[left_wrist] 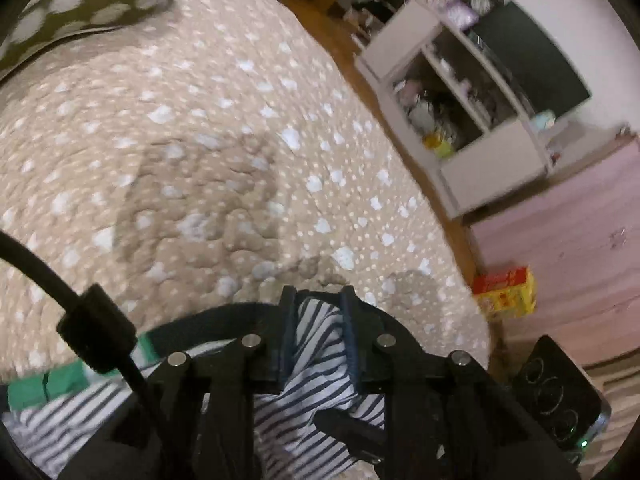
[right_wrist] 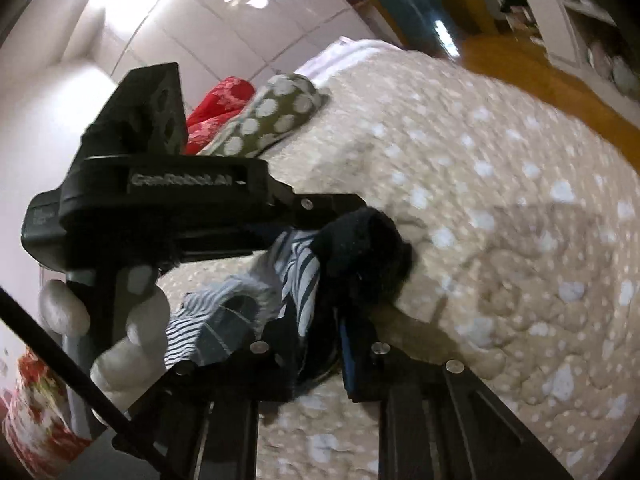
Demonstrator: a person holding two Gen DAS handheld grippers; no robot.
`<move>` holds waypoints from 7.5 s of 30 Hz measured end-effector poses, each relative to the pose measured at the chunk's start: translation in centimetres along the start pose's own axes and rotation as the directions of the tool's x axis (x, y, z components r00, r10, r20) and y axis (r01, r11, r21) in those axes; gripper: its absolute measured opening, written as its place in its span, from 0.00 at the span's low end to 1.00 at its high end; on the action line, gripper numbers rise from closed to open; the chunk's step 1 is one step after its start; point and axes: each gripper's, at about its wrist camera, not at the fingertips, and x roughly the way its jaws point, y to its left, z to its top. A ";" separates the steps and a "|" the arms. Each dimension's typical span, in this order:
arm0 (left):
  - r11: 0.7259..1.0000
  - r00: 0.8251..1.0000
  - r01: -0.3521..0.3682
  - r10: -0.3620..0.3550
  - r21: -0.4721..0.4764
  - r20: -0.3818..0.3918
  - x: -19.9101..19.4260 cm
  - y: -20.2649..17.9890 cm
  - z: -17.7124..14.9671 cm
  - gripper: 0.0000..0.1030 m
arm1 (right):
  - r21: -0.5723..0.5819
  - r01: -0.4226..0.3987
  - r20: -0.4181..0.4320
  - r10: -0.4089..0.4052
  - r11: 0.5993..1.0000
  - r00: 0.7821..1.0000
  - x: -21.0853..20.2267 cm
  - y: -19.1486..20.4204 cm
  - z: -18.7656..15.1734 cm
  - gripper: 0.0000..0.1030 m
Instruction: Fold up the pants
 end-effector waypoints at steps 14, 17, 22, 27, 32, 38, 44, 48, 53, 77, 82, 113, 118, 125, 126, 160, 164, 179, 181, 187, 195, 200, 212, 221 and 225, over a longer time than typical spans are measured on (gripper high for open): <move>0.901 0.946 0.178 -0.046 -0.397 0.321 -13.6 14.1 -11.3 0.40 | -0.266 -0.177 -0.243 0.112 0.948 0.964 5.6 11.1 -3.5 0.48; 0.918 0.933 0.112 0.035 -0.381 0.359 -16.3 13.6 -14.1 0.48 | -0.265 -0.254 -0.267 0.183 0.930 0.946 4.1 12.0 -3.4 0.48; 0.933 0.906 -0.053 0.195 -0.356 0.376 -19.1 12.9 -18.1 0.48 | -0.262 -0.199 -0.155 0.163 0.944 0.974 0.9 11.6 0.4 0.46; 0.915 0.882 -0.142 0.290 -0.377 0.371 -19.9 13.4 -20.0 0.49 | -0.261 -0.070 -0.158 0.029 0.963 0.987 3.8 11.9 2.2 0.21; 0.892 0.858 -0.150 0.332 -0.427 0.391 -21.7 14.8 -21.9 0.49 | -0.281 -0.072 -0.259 -0.003 0.957 0.966 9.0 13.4 0.5 0.21; 0.823 0.860 -0.092 0.349 -0.561 0.373 -21.6 19.3 -24.2 0.49 | -0.214 -0.048 -0.308 -0.021 0.976 0.951 11.6 12.1 -0.9 0.23; 0.801 0.882 -0.001 0.284 -0.599 0.377 -20.0 21.4 -24.6 0.43 | -0.244 -0.027 -0.330 -0.057 0.969 0.942 10.8 12.3 -0.2 0.25; 0.814 0.875 0.035 0.256 -0.580 0.412 -21.9 21.1 -25.5 0.43 | -0.327 -0.040 -0.256 -0.048 0.944 0.965 8.0 16.2 0.5 0.37; 0.798 0.828 0.001 0.338 -0.602 0.448 -24.9 21.1 -28.6 0.47 | -0.464 -0.146 -0.306 -0.003 0.874 0.952 8.2 23.0 -1.0 0.64; 0.682 0.777 0.041 0.437 -0.730 0.453 -29.1 25.1 -36.5 0.48 | -0.723 -0.164 -0.327 -0.123 0.671 0.937 16.3 33.0 -14.5 0.30; 0.700 0.788 0.022 0.427 -0.714 0.443 -28.6 23.9 -35.4 0.48 | -0.593 -0.210 -0.329 0.005 0.778 0.944 14.2 31.4 -11.0 0.20; 0.891 0.898 0.250 -0.066 -0.379 0.436 -19.2 12.0 -12.8 0.45 | -0.245 -0.193 -0.087 0.176 0.950 0.980 3.1 16.7 -2.6 0.17; 0.893 0.895 0.244 -0.059 -0.377 0.442 -18.6 11.0 -13.1 0.50 | -0.169 -0.074 -0.062 0.064 0.983 0.996 1.9 10.5 -1.7 0.32; 0.891 0.914 0.163 0.025 -0.423 0.404 -17.9 11.1 -15.3 0.52 | -0.029 0.031 0.090 -0.029 0.999 0.996 -2.2 5.7 0.4 0.44; 0.894 0.917 0.157 0.025 -0.420 0.397 -17.5 11.0 -15.4 0.52 | -0.033 0.011 0.104 -0.008 0.999 0.995 -2.5 6.0 0.8 0.40; 0.941 0.964 0.057 0.035 -0.333 0.263 -10.4 7.6 -18.2 0.58 | 0.136 -0.246 -0.368 0.280 0.960 0.887 13.0 8.3 3.1 0.30; 0.949 0.965 0.038 0.046 -0.313 0.258 -10.1 7.3 -18.1 0.58 | 0.138 -0.187 -0.288 0.220 0.973 0.932 13.2 6.7 3.8 0.19; 0.956 0.960 0.083 -0.001 -0.281 0.280 -12.4 7.1 -18.2 0.58 | 0.059 -0.213 -0.191 0.221 0.975 0.957 5.8 3.7 0.3 0.36; 0.964 0.947 0.088 -0.002 -0.252 0.323 -14.2 7.0 -18.3 0.58 | 0.073 -0.135 -0.157 0.145 0.988 0.977 4.7 2.7 0.6 0.48; 0.924 0.913 0.135 0.024 -0.358 0.406 -16.6 12.0 -17.2 0.67 | 0.153 -0.150 -0.104 0.167 0.977 0.980 3.1 0.1 1.1 0.69; 0.870 0.931 0.245 -0.088 -0.428 0.355 -12.7 17.0 -14.8 0.79 | 0.117 -0.137 -0.147 0.153 0.984 0.977 6.8 2.5 0.8 0.79; 0.919 0.959 0.174 -0.076 -0.354 0.275 -10.7 15.0 -13.6 0.73 | 0.164 -0.176 -0.197 0.207 0.971 0.958 9.3 3.2 0.8 0.43; 0.922 0.939 0.111 0.025 -0.370 0.344 -15.3 16.4 -11.4 0.41 | 0.132 -0.201 -0.184 0.224 0.971 0.957 10.7 6.4 2.9 0.33; 0.904 0.915 0.158 0.017 -0.396 0.404 -17.3 17.1 -14.1 0.45 | 0.006 -0.097 -0.185 0.096 0.995 0.978 10.0 7.2 3.5 0.52; 0.926 0.894 0.155 0.016 -0.343 0.448 -17.7 15.5 -15.4 0.51 | -0.119 -0.096 -0.123 0.081 0.988 0.989 7.8 10.2 5.7 0.52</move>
